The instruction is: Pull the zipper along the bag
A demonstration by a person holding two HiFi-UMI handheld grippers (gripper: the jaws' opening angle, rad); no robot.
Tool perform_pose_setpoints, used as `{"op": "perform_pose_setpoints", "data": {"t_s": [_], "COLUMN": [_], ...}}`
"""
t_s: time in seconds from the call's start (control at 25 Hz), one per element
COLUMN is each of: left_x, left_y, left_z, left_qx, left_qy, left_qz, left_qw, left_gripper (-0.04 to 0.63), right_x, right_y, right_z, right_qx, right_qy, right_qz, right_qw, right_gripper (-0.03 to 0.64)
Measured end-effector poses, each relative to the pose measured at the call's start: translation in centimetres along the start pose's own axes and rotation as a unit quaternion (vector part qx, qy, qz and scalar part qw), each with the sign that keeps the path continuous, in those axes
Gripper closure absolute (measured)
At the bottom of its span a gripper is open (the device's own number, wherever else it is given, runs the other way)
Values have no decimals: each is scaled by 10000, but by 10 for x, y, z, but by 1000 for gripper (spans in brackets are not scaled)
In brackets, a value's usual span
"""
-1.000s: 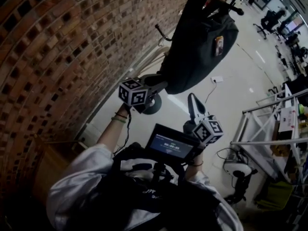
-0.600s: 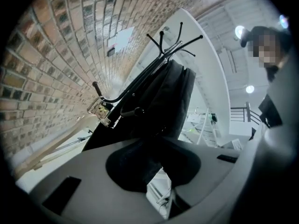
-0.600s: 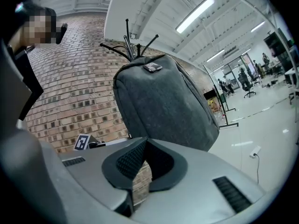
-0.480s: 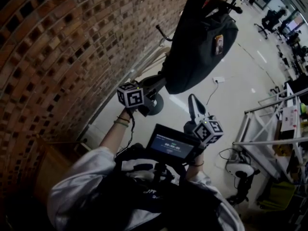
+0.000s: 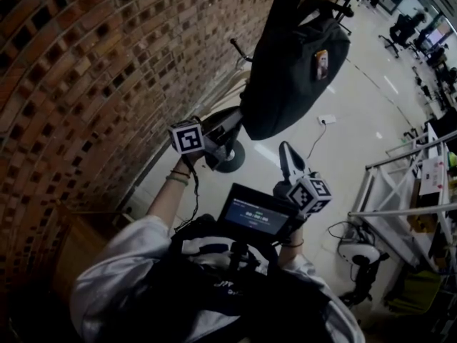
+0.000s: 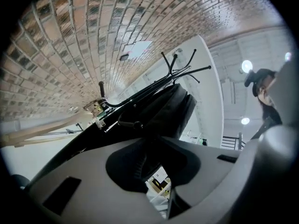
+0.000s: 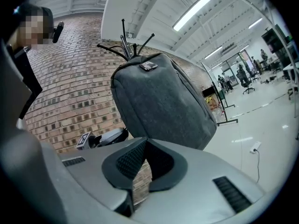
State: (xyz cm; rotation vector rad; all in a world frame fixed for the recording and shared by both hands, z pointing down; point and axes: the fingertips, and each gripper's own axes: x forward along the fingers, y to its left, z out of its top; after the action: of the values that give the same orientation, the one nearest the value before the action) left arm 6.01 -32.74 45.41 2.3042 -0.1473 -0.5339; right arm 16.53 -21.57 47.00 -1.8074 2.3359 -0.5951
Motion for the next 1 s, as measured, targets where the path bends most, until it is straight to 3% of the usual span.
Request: {"op": "perform_pose_setpoints", "data": {"t_s": [0.2,0.36,0.56,0.8,1.0], "left_x": [9,10,12,6,7], "left_y": [-8,0,1,-11,-10], "left_z": [3,-10,-13,0,0], "left_qx": [-359,-477,-693,-645,-613], "left_qy": [136,294,153,-291,-278], "left_qz": [-341,-85,-35,-85,215], "left_qw": [9987,9984,9975,9975,9975], "left_gripper": [522,522,522,578,578], "right_x": [3,7,7,7,9], "right_y": [-2,1,2,20,35], "right_z": [-5,-8,-4,36,73], "right_qx": [129,139,86,-910,-1162], "right_qy": [25,48,6,-33,-263], "right_qz": [14,67,69,69,271], "right_qw": [9999,9999,9999,9958,9925], "right_gripper": [615,617,617,615,615]}}
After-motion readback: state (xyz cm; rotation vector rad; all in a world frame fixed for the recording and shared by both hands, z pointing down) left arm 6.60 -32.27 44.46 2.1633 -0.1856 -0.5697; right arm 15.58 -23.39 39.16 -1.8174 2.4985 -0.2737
